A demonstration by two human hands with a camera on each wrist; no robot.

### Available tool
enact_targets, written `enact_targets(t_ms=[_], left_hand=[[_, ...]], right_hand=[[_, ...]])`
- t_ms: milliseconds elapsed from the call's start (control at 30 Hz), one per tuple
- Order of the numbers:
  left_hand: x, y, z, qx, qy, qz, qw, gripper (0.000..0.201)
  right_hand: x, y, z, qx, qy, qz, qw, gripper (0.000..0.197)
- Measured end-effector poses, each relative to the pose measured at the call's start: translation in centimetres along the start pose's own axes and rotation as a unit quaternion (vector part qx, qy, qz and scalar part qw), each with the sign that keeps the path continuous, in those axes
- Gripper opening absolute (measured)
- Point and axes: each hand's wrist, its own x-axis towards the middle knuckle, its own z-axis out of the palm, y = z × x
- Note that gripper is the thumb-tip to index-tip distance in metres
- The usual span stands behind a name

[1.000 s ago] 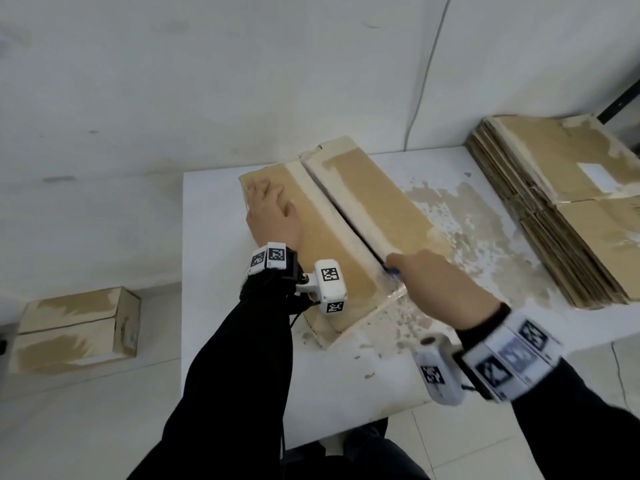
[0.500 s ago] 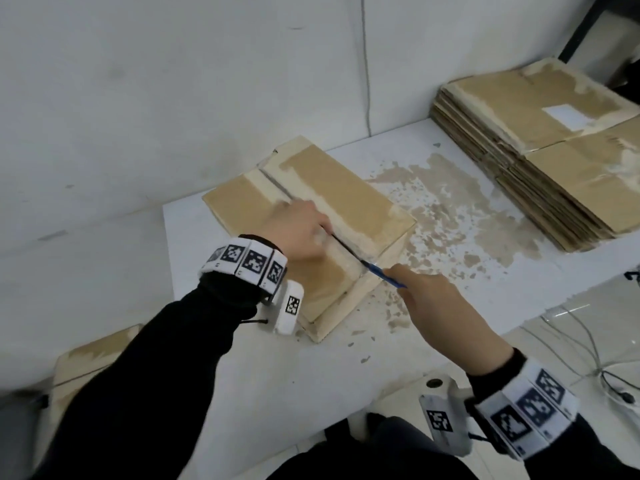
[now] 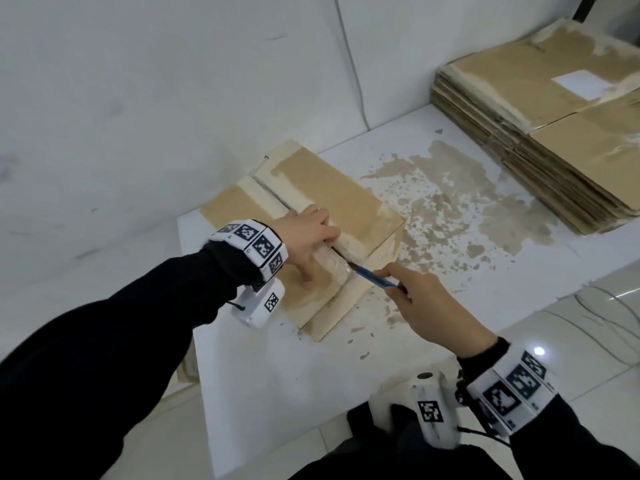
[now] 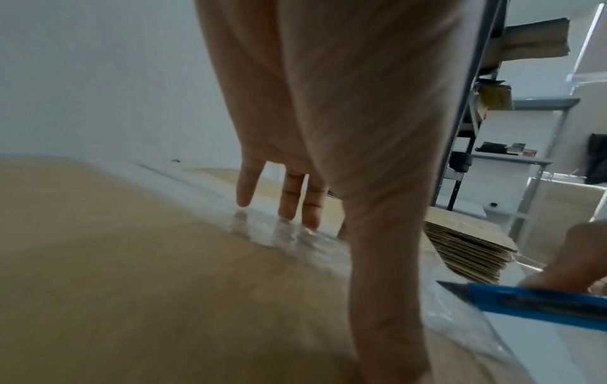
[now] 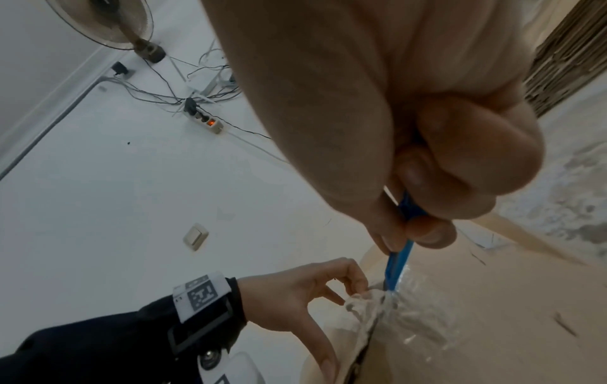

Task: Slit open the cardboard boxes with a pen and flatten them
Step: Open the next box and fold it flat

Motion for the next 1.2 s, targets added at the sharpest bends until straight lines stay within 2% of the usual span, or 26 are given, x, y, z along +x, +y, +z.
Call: enact_targets(t_ms=[100,200,267,400,500,533,567,667,733,767,800,867,900,967,1000,1067,1100,1133,1200], left_hand=[[0.3,0.5,-0.6,0.005,-0.018,-0.016,1.000,0.067],[0.3,0.3,-0.6,-0.011,-0.027,-0.029,0.999,0.066],[0.3,0.4,-0.5,-0.015,-0.028,-0.031,0.999,0.067],[0.4,0.7,-0.7,-0.014,-0.016,-0.031,0.999,0.066],[0.3,0.5,-0.7,-0.024,-0.004,-0.043,0.999,0.065],[0.3,0.4,-0.7,-0.029,0.001,-0.050,0.998,0.065],[0.1,0.5,-0.7,-0.033,0.004,-0.058,0.998,0.065],[-0.2,1.2,-0.4,0.040,0.024,-0.067,0.997,0.063],[-0.2,1.9,0.3,0.122,0.042,-0.069,0.989,0.054],[-0.2,2.2,0.9,0.122,0.045,-0.077,0.989,0.050],[-0.4,2.5,1.3,0.088,0.045,-0.088,0.991,0.049],[-1.0,2.8,1.9,-0.055,0.054,-0.121,0.990,0.049],[-1.4,2.9,2.0,-0.141,0.080,-0.138,0.977,0.045],[-1.6,3.1,1.9,-0.317,0.137,-0.183,0.920,0.031],[-1.4,3.1,1.8,-0.403,0.144,-0.206,0.880,0.030],[-0.4,3.3,1.8,-0.554,0.110,-0.252,0.786,0.027],[0.3,3.4,1.9,-0.599,0.098,-0.276,0.745,0.023],[0.8,3.4,1.9,-0.623,0.091,-0.295,0.719,0.021],[1.6,3.4,1.8,-0.643,0.096,-0.320,0.689,0.024]], right_hand=[[0.5,0.1,-0.5,0.115,-0.038,0.041,0.992,0.021],[0.5,-0.2,-1.4,0.266,-0.098,0.094,0.954,0.020],[0.8,0.0,-2.5,0.263,-0.143,0.102,0.949,0.020],[1.5,0.0,-3.3,0.203,-0.149,0.072,0.965,0.022],[-0.2,0.5,-4.2,0.189,-0.280,0.055,0.940,0.024],[-1.0,0.8,-4.8,0.188,-0.297,0.052,0.935,0.023],[-1.4,1.2,-5.4,0.178,-0.280,0.047,0.942,0.023],[-0.7,2.5,-6.7,0.094,-0.133,0.005,0.987,0.025],[0.5,2.7,-6.4,0.047,-0.076,-0.044,0.995,0.029],[1.2,2.6,-6.0,0.031,-0.060,-0.068,0.995,0.030],[1.7,2.4,-5.5,0.018,-0.051,-0.084,0.995,0.030],[2.3,2.4,-4.5,-0.026,-0.049,-0.105,0.993,0.030],[2.4,2.6,-4.0,-0.054,-0.046,-0.117,0.991,0.030],[2.5,3.1,-3.4,-0.102,-0.027,-0.144,0.984,0.030],[2.5,3.2,-3.3,-0.112,-0.017,-0.153,0.982,0.031],[2.6,3.1,-3.4,-0.114,-0.008,-0.162,0.980,0.031],[2.6,2.9,-3.3,-0.120,-0.007,-0.167,0.979,0.032],[2.6,2.7,-3.3,-0.132,-0.004,-0.171,0.976,0.032],[2.5,2.2,-3.2,-0.168,-0.001,-0.175,0.970,0.032]])
